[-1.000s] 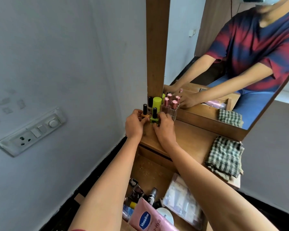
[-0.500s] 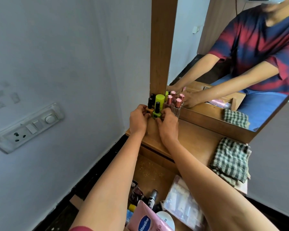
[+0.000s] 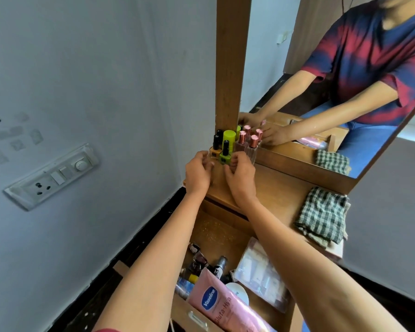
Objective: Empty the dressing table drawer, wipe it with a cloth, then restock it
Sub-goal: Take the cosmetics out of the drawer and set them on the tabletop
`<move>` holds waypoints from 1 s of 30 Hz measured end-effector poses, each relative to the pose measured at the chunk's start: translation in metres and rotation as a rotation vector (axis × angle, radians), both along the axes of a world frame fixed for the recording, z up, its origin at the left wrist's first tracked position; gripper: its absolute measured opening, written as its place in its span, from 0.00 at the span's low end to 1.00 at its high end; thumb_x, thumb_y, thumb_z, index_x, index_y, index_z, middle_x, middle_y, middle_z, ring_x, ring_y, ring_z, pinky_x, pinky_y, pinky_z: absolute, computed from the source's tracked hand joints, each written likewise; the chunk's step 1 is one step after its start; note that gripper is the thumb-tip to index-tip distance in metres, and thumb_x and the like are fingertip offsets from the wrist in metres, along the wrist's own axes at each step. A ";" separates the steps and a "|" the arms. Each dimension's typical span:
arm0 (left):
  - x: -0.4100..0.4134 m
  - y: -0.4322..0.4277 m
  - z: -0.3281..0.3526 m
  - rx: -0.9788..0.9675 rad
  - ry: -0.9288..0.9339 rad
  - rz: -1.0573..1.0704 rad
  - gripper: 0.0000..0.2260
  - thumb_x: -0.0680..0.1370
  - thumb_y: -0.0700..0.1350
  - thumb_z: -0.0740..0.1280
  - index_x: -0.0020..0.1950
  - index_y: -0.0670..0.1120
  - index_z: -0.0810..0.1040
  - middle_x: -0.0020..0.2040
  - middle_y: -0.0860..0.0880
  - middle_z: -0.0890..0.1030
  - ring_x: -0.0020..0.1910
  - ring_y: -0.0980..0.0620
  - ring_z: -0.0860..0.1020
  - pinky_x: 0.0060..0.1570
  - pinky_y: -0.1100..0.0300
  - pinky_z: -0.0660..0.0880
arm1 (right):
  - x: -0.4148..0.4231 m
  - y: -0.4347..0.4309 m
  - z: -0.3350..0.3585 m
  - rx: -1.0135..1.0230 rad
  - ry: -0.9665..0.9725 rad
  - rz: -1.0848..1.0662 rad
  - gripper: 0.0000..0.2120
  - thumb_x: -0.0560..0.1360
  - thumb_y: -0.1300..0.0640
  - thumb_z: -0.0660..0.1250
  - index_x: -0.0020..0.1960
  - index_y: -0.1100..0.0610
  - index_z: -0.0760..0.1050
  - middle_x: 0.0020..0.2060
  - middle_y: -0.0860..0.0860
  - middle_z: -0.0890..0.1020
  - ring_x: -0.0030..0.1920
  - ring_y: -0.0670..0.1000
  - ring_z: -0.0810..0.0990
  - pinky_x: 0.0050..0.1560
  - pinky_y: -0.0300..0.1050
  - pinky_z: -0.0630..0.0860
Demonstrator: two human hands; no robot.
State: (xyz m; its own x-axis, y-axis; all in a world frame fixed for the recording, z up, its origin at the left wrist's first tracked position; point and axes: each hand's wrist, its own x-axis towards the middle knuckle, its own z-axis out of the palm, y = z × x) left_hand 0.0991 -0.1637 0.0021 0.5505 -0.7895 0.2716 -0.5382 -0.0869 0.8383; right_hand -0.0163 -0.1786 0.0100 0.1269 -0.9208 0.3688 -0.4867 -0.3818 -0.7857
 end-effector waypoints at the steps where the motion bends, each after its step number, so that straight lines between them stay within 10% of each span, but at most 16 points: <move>1: 0.000 0.009 0.001 -0.014 0.001 0.006 0.15 0.78 0.40 0.66 0.65 0.43 0.75 0.59 0.45 0.80 0.59 0.49 0.78 0.57 0.58 0.75 | -0.002 0.006 0.000 -0.031 -0.023 0.034 0.10 0.75 0.64 0.68 0.55 0.57 0.72 0.47 0.52 0.78 0.47 0.49 0.77 0.49 0.47 0.79; 7: 0.012 0.076 -0.003 -0.053 -0.072 -0.042 0.11 0.78 0.41 0.67 0.60 0.43 0.76 0.52 0.47 0.81 0.52 0.53 0.79 0.48 0.66 0.72 | -0.029 0.070 -0.019 -0.233 0.020 0.328 0.06 0.73 0.66 0.69 0.49 0.59 0.76 0.44 0.50 0.80 0.42 0.44 0.78 0.42 0.34 0.77; 14: 0.029 0.145 -0.025 0.314 -0.469 -0.422 0.09 0.76 0.41 0.68 0.56 0.48 0.78 0.54 0.49 0.82 0.50 0.53 0.81 0.51 0.57 0.78 | -0.060 0.108 -0.058 0.035 0.711 0.829 0.12 0.74 0.66 0.65 0.54 0.58 0.80 0.52 0.53 0.82 0.52 0.51 0.80 0.53 0.46 0.78; 19: 0.028 0.152 -0.048 0.595 -0.938 -0.595 0.19 0.75 0.39 0.69 0.65 0.51 0.75 0.63 0.47 0.77 0.62 0.48 0.75 0.62 0.53 0.73 | -0.063 0.115 -0.057 0.167 0.906 0.876 0.20 0.73 0.68 0.64 0.62 0.54 0.77 0.58 0.51 0.81 0.57 0.51 0.78 0.57 0.44 0.76; 26: 0.014 0.145 -0.054 0.661 -0.998 -0.514 0.15 0.78 0.41 0.62 0.62 0.36 0.76 0.62 0.39 0.77 0.55 0.46 0.73 0.51 0.64 0.69 | -0.061 0.112 -0.068 0.128 0.928 0.817 0.18 0.74 0.65 0.67 0.63 0.54 0.75 0.56 0.53 0.80 0.56 0.52 0.79 0.53 0.46 0.79; 30: 0.012 0.152 -0.055 0.628 -1.033 -0.577 0.15 0.76 0.36 0.62 0.62 0.42 0.75 0.61 0.44 0.78 0.63 0.45 0.71 0.64 0.56 0.66 | -0.066 0.117 -0.064 0.106 0.783 0.641 0.17 0.77 0.62 0.64 0.65 0.58 0.69 0.59 0.56 0.76 0.57 0.54 0.77 0.51 0.43 0.76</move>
